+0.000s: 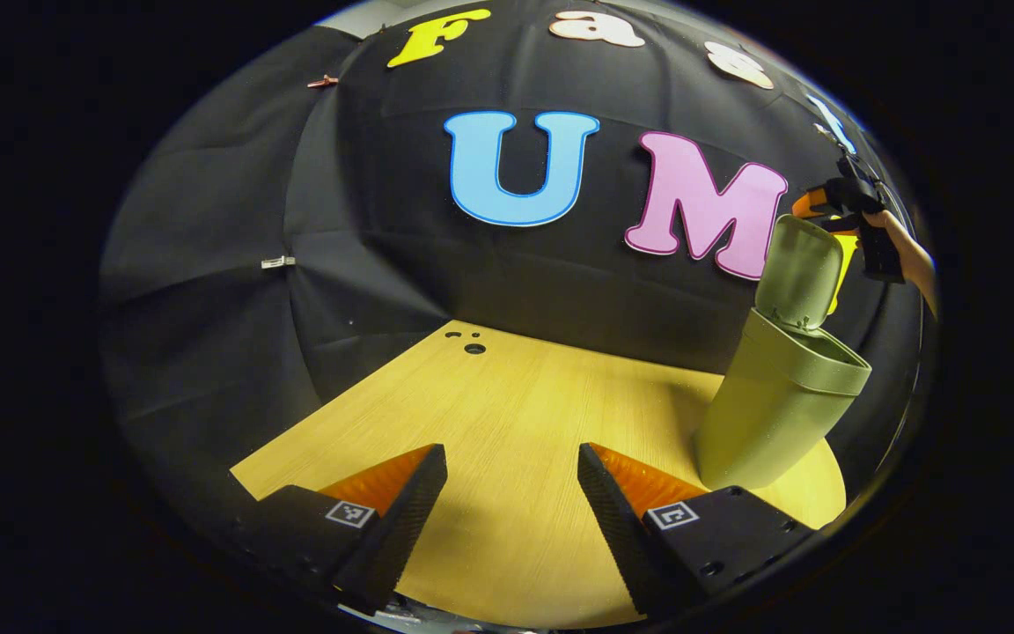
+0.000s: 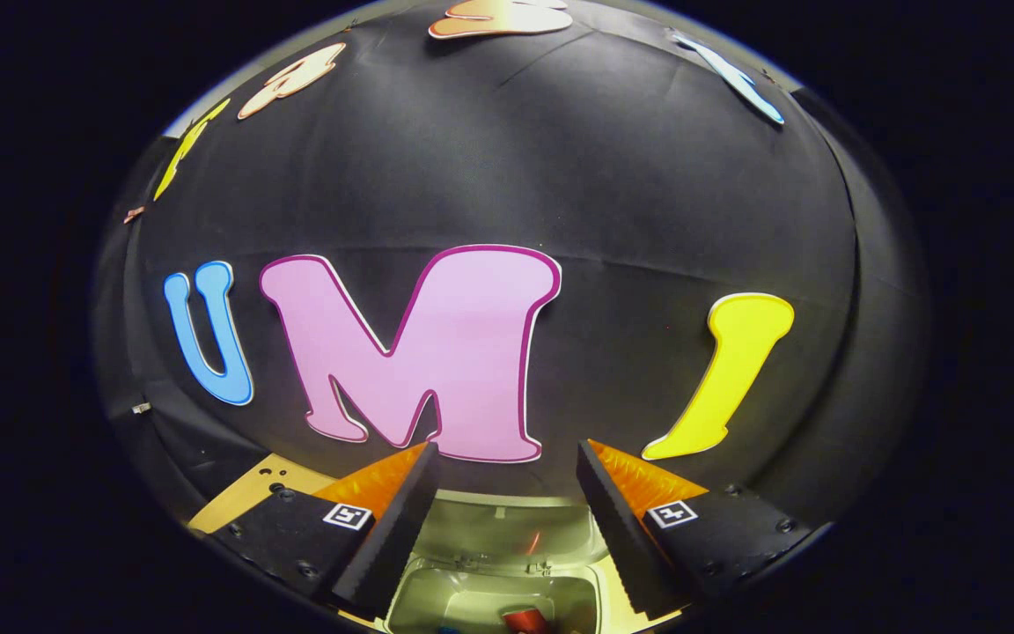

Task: Press the lid of the desktop garbage bin to open it, pick up the crumpled paper on the desktop and throw it into the bin, then pick up the pop can on the desktop and drop it into the bin, and finally close the garbage bin lid.

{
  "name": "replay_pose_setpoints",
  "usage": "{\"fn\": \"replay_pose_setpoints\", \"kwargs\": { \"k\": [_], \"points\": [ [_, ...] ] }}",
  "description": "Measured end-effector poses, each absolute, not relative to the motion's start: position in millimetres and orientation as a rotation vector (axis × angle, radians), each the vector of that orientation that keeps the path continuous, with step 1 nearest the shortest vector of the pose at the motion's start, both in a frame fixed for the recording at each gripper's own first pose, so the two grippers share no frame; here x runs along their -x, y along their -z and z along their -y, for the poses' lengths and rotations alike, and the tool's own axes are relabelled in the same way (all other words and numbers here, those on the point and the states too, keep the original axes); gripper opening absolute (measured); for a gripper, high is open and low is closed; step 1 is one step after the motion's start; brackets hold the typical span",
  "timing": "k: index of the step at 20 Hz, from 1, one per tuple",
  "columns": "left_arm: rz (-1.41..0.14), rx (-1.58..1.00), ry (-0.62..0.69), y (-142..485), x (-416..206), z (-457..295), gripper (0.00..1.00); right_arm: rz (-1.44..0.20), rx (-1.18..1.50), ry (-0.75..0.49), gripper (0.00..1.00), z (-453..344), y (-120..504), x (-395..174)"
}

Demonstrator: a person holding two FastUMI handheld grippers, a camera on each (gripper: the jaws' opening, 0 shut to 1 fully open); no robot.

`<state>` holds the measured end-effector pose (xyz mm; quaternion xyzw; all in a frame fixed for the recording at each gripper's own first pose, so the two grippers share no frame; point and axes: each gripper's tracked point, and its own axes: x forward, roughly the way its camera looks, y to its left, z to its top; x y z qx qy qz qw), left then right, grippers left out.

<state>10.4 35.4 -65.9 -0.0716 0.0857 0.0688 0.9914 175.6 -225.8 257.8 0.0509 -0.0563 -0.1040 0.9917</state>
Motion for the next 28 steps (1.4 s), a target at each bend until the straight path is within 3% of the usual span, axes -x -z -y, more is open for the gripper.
{"fn": "replay_pose_setpoints", "kwargs": {
  "k": [13,28],
  "points": [
    [-0.184,0.109,-0.092,65.7,-19.1,-27.1,0.96,0.101,-0.146,0.189,0.98,205.3,-215.8,-114.8],
    [-0.228,0.082,-0.061,86.8,-15.4,-8.2,0.96,-0.063,-0.164,0.173,0.98,185.7,-91.4,-83.9]
  ]
}}
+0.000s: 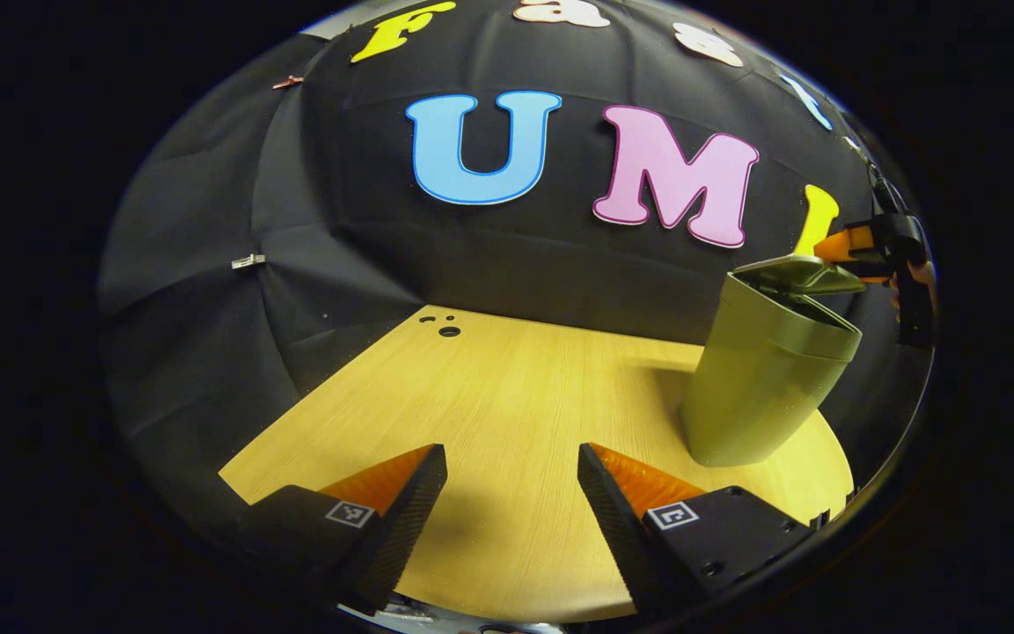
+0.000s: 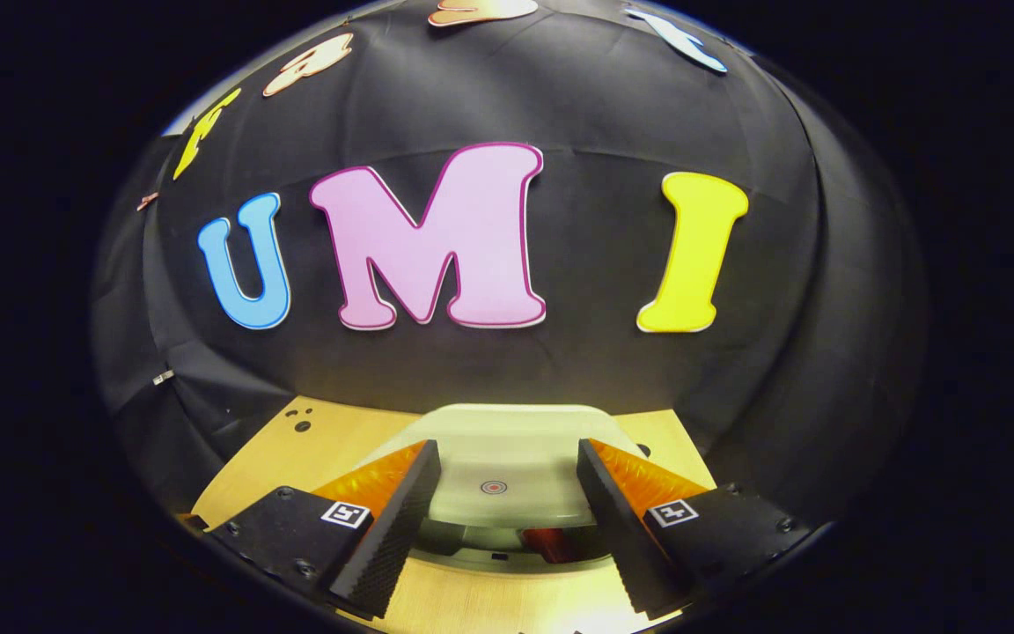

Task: Press the lid of the desktop garbage bin to open it, pick up the crumpled paper on the desktop and throw it into the bin, then pick up the pop can on the desktop and drop it into the bin, and finally close the garbage bin lid.

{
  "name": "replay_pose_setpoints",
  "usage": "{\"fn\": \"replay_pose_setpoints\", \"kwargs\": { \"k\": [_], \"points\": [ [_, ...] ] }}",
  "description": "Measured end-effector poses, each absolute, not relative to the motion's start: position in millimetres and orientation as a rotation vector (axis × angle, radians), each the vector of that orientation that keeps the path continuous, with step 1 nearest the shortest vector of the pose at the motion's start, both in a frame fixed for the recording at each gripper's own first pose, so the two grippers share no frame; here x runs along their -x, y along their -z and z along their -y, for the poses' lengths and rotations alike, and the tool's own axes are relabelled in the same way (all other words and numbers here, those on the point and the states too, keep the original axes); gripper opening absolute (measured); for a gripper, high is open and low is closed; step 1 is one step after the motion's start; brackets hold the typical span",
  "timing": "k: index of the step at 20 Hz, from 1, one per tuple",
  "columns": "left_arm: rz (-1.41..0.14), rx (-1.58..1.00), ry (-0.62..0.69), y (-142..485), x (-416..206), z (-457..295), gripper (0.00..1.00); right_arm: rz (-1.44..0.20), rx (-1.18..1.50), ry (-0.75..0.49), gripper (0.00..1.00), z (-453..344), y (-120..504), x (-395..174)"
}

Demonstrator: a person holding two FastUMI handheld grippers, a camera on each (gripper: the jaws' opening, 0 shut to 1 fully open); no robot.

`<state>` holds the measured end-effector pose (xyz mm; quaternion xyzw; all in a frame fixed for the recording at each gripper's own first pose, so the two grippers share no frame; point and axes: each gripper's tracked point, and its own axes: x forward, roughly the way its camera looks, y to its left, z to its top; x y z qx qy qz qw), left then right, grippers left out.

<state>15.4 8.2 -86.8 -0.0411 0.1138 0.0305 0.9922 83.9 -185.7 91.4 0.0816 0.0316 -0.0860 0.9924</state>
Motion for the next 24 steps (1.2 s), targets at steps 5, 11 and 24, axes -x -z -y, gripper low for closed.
{"fn": "replay_pose_setpoints", "kwargs": {
  "k": [5,11,24],
  "points": [
    [-0.234,0.075,-0.066,87.6,-14.6,-4.6,0.96,-0.105,-0.145,0.175,0.98,186.8,-58.5,-85.0],
    [-0.246,0.068,-0.066,91.0,-16.8,-1.5,0.96,-0.100,-0.134,0.169,0.99,182.9,-45.6,-84.4],
    [-0.220,0.055,-0.076,76.1,-38.5,13.0,0.96,-0.062,-0.118,0.117,1.00,173.9,-41.7,-86.6]
  ]
}}
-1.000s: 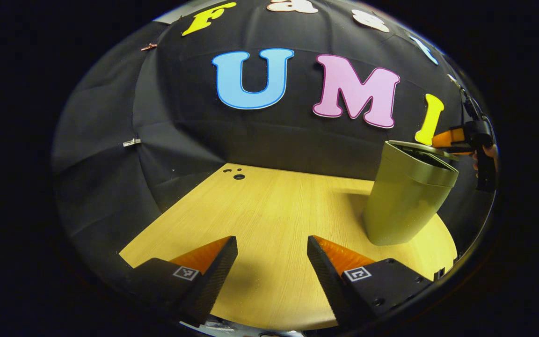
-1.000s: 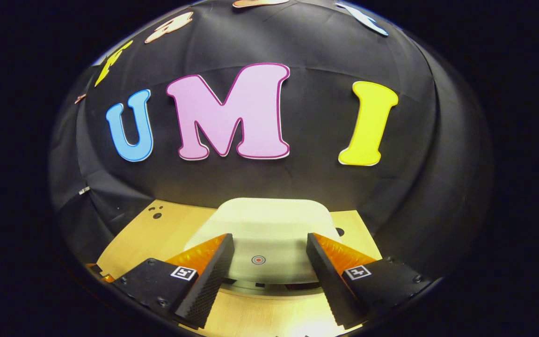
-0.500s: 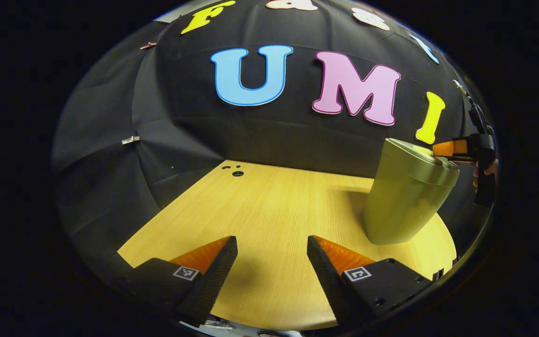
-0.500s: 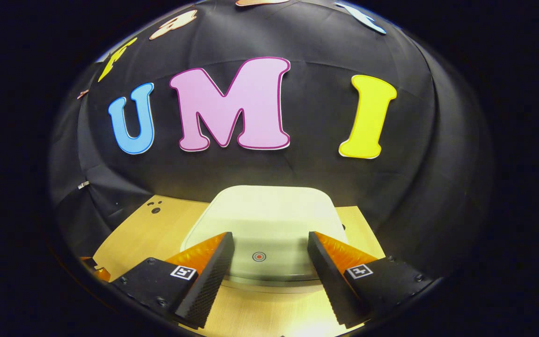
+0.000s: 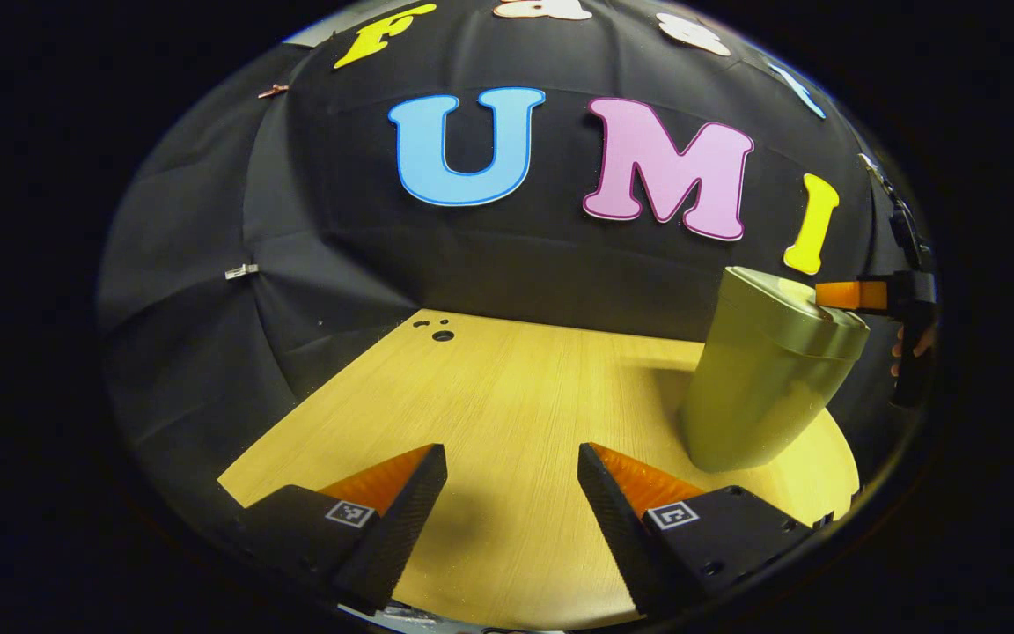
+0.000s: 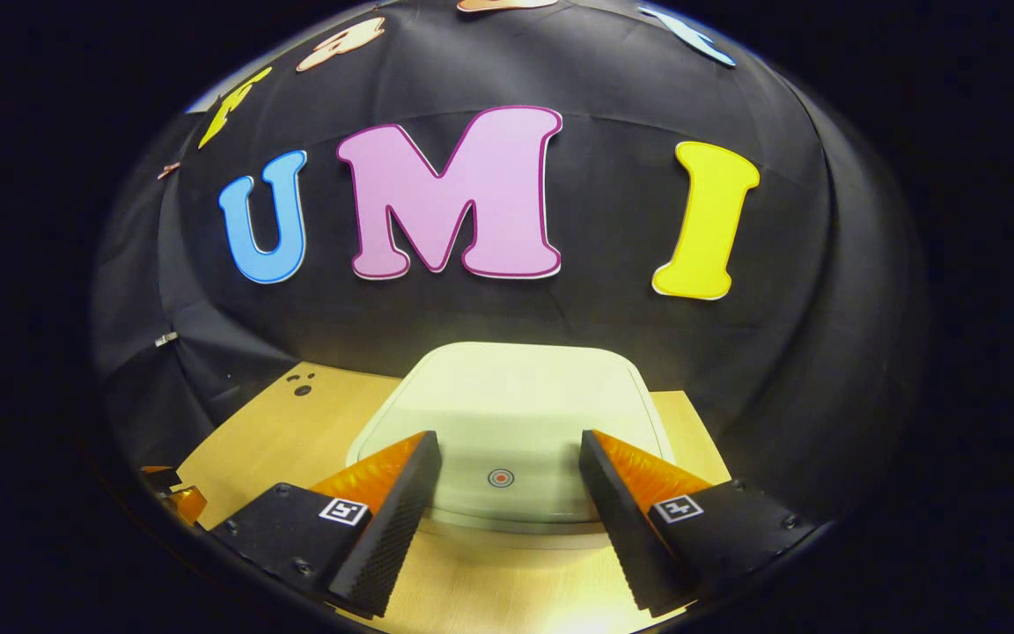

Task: Press the lid of the desktop garbage bin to open it, pick up the crumpled paper on the desktop and throw it into the bin, then pick up the pop can on the desktop and drop it into the bin, and finally close the garbage bin lid.

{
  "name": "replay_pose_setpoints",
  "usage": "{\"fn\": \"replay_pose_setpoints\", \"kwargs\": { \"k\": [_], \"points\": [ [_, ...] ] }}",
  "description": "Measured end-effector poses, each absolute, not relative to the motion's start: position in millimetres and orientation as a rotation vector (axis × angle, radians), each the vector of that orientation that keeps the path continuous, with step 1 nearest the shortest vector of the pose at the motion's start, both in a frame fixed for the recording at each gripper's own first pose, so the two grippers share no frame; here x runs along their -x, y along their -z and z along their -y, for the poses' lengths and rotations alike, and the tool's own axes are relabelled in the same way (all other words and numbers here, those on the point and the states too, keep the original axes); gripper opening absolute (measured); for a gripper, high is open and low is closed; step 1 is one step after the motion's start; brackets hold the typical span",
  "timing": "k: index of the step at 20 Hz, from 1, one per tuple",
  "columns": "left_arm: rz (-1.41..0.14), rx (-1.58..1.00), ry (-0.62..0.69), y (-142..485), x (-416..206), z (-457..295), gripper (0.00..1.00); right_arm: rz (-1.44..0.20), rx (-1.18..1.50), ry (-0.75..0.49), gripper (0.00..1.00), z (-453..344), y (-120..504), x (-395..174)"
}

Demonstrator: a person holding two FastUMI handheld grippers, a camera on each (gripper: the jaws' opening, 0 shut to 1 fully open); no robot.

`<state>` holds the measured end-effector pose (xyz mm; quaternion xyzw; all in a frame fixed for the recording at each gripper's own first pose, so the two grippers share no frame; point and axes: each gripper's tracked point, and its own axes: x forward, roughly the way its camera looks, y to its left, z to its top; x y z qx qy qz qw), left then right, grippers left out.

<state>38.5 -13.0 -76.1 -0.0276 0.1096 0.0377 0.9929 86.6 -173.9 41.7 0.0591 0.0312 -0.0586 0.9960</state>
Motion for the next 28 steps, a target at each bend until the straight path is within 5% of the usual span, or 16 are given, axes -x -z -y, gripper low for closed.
{"fn": "replay_pose_setpoints", "kwargs": {
  "k": [15,28],
  "points": [
    [-0.026,-0.048,0.086,-24.1,-22.8,120.3,0.96,0.127,-0.066,0.021,1.00,149.6,-61.0,-27.9],
    [-0.009,0.032,0.084,-27.1,8.4,107.4,0.96,0.037,-0.086,0.036,0.99,121.3,-3.3,29.2]
  ]
}}
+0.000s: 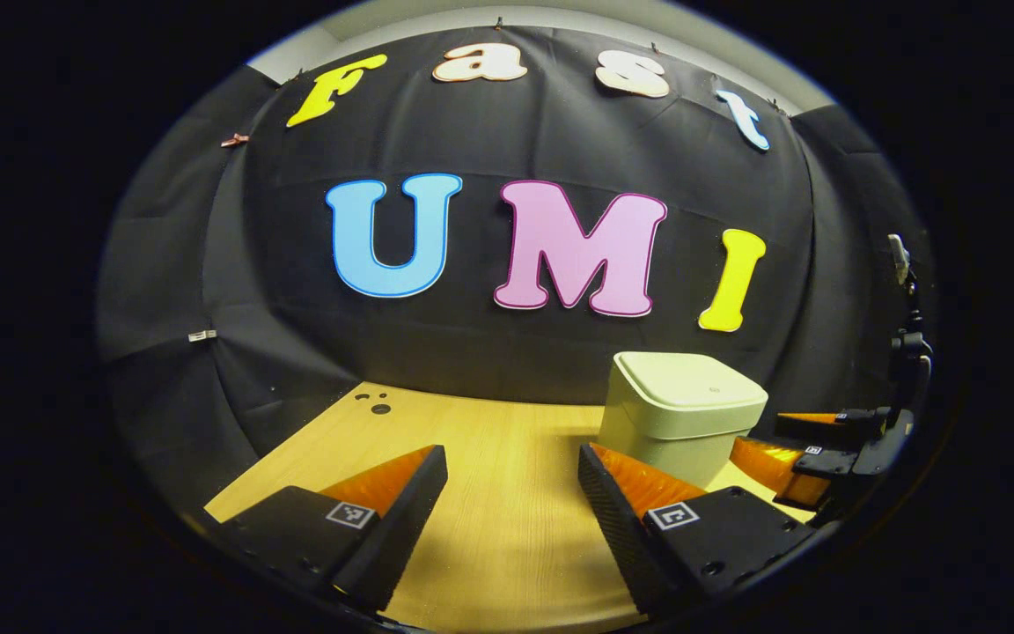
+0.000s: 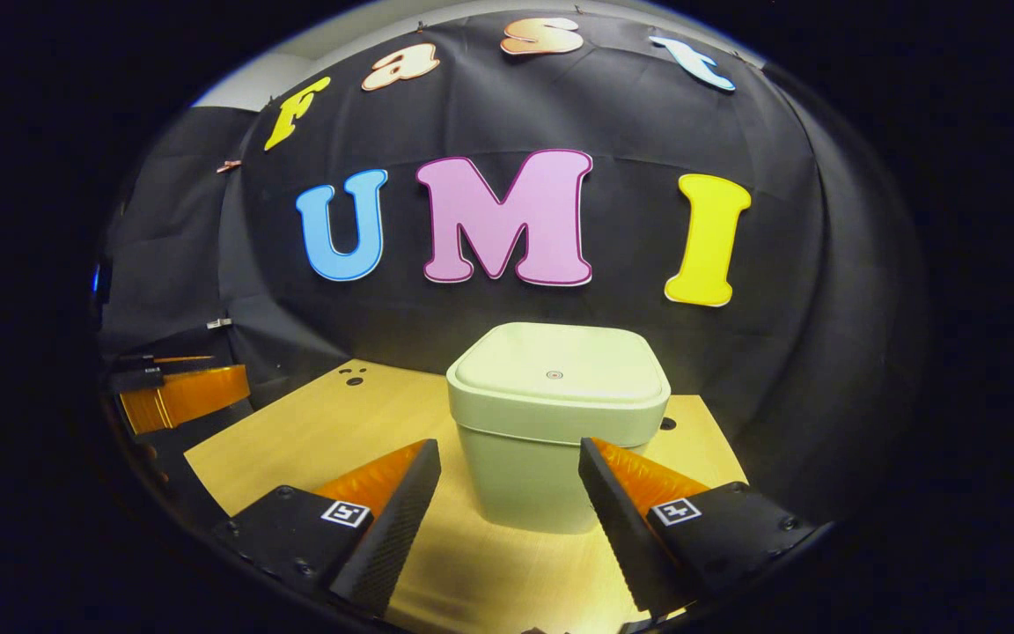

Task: Press the lid of the desktop garbage bin to open it, pick up the crumpled paper on the desktop and throw it into the bin, then pick up the pop can on the desktop and drop it into the bin, and finally close the garbage bin lid.

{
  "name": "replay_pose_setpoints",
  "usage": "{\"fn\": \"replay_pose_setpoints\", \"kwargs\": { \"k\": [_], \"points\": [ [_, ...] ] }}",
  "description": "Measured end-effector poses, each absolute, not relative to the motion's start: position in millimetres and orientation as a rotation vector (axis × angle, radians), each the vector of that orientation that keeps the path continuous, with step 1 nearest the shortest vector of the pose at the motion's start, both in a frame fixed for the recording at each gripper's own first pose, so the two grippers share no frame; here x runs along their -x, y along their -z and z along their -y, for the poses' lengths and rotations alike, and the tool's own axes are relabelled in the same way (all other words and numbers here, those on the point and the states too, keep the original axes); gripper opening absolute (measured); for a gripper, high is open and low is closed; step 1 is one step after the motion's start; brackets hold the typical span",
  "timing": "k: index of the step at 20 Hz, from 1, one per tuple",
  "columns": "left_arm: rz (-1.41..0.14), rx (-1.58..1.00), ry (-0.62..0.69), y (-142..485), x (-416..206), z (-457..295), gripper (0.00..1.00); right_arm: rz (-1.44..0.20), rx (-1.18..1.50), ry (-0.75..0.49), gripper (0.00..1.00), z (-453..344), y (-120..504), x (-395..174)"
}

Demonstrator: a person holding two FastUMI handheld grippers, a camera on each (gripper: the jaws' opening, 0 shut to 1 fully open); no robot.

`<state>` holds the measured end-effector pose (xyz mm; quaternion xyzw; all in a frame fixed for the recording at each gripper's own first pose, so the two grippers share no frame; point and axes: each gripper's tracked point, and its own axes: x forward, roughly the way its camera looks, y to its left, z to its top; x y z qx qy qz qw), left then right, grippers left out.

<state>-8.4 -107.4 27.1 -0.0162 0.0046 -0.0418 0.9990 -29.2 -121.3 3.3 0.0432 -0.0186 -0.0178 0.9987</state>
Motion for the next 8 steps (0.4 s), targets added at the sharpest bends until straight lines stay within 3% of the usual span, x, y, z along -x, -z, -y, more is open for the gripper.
{"fn": "replay_pose_setpoints", "kwargs": {
  "k": [8],
  "points": [
    [0.007,-0.013,0.127,-12.4,37.7,68.6,0.96,0.028,-0.140,0.112,0.99,82.9,-0.4,56.5]
  ]
}}
